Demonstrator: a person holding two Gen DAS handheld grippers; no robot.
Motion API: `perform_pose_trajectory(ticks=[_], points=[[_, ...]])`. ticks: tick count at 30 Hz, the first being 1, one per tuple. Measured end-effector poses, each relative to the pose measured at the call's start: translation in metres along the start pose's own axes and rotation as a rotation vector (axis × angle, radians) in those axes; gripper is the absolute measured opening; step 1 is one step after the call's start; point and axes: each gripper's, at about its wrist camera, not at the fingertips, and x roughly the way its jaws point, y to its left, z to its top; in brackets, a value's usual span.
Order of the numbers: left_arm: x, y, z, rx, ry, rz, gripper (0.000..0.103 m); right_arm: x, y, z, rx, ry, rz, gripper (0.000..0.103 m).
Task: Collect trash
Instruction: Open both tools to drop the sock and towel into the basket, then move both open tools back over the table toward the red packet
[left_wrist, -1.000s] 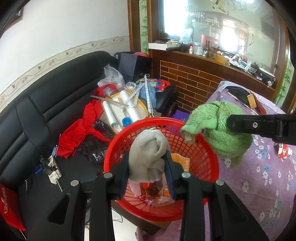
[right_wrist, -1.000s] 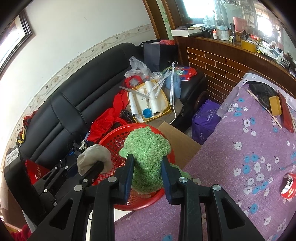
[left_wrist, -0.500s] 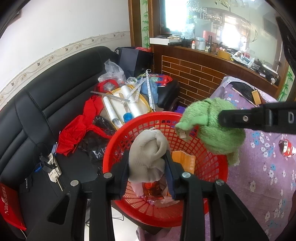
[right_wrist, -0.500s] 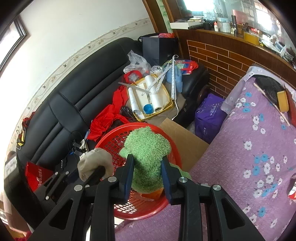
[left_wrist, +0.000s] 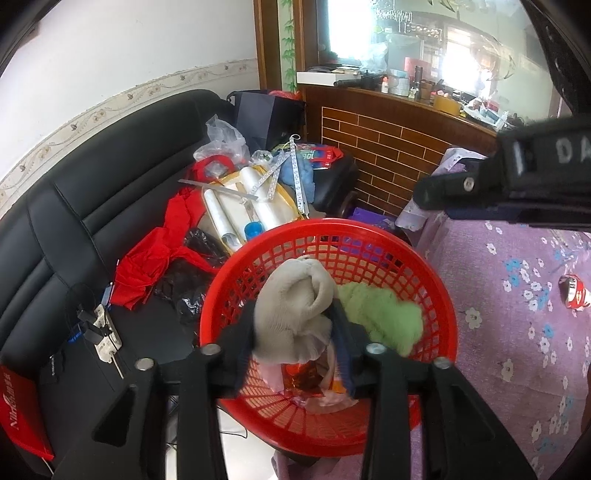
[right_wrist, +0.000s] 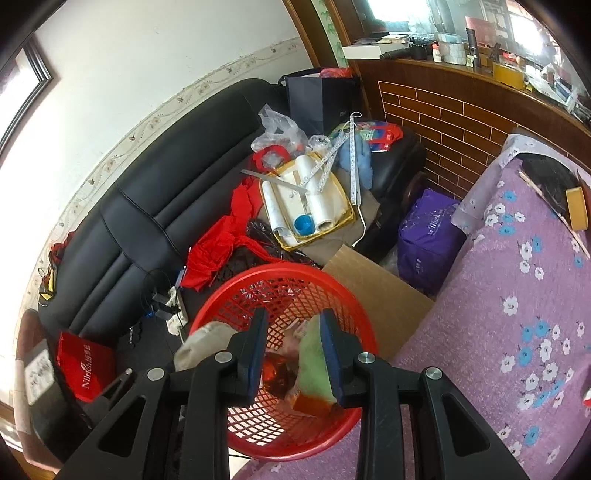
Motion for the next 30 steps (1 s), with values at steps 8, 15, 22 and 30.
perform_pose_trajectory(ticks=[8, 15, 22, 30], points=[[-0.003, 0.002, -0.003, -0.031, 0.006, 0.004, 0.074, -0.019, -0.010, -0.003, 0.028, -0.020, 0.003, 0.043], [-0.010, -0.003, -0.004, -0.036, -0.002, 0.023, 0.078, -0.036, -0.023, -0.009, 0.049, -0.040, -0.015, 0.052], [-0.019, -0.010, -0.007, -0.025, -0.010, 0.037, 0.078, -0.045, -0.031, -0.017, 0.061, -0.038, -0.022, 0.055], [-0.028, -0.013, -0.011, -0.022, -0.016, 0.053, 0.078, -0.050, -0.034, -0.025, 0.064, -0.036, -0.020, 0.058]])
